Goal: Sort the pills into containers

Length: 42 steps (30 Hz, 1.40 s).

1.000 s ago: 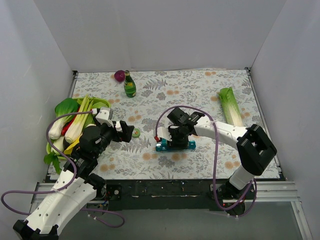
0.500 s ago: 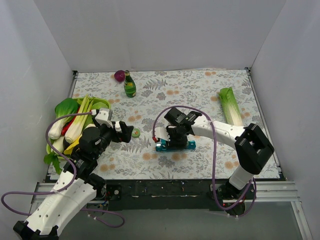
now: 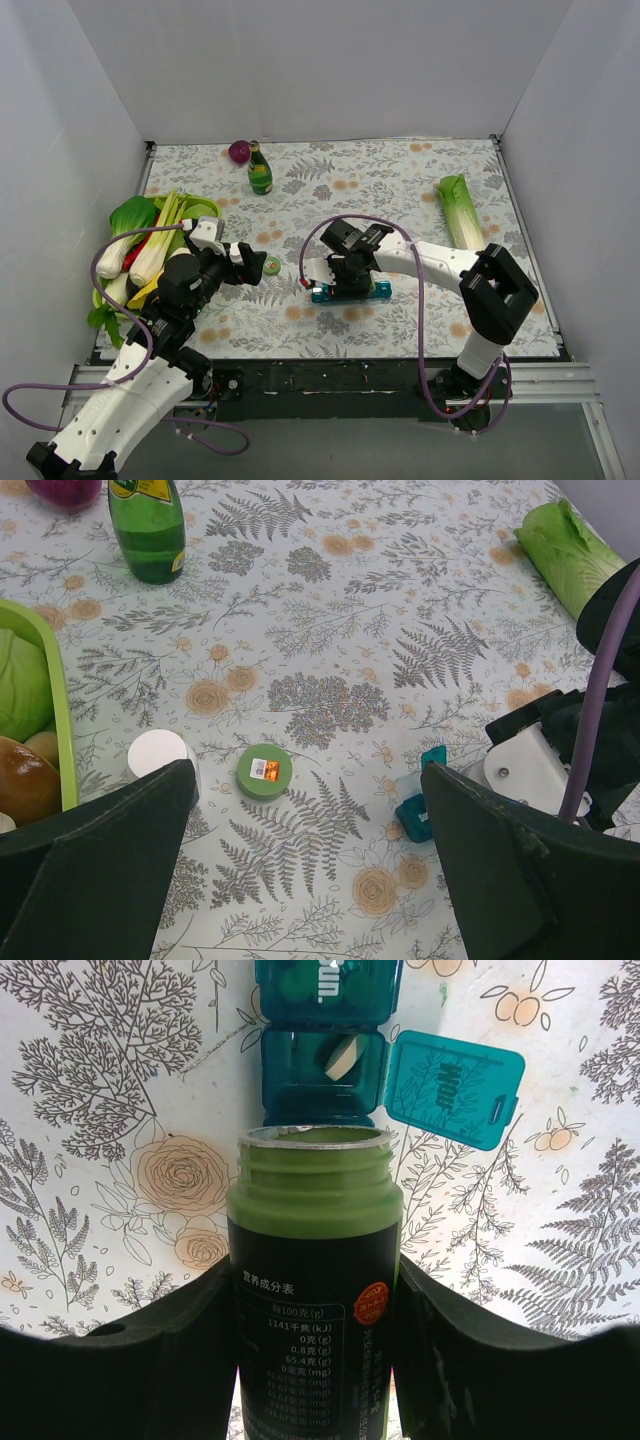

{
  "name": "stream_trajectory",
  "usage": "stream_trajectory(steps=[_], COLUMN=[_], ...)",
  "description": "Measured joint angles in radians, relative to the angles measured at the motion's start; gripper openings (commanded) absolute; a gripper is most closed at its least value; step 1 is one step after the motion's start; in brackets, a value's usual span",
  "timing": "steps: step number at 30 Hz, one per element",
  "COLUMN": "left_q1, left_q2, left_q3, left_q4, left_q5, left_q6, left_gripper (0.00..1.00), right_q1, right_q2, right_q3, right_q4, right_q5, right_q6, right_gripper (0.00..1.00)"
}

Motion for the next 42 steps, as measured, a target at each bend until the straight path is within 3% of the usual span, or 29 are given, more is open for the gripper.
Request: stream_trajectory(steps=[42], left_q1=[0.0], left_q2=[-0.004], left_q3=[0.0], left_q4=[0.0], left_q5=[-0.001], left_q6=[0.0], left_gripper=[0.98], right_q1=[0.061], right_q2=[0.058], right_q3=[0.062], right_q4=[-0.037], right_q5=[0.127], right_q6=[0.012], right_gripper=[0.01])
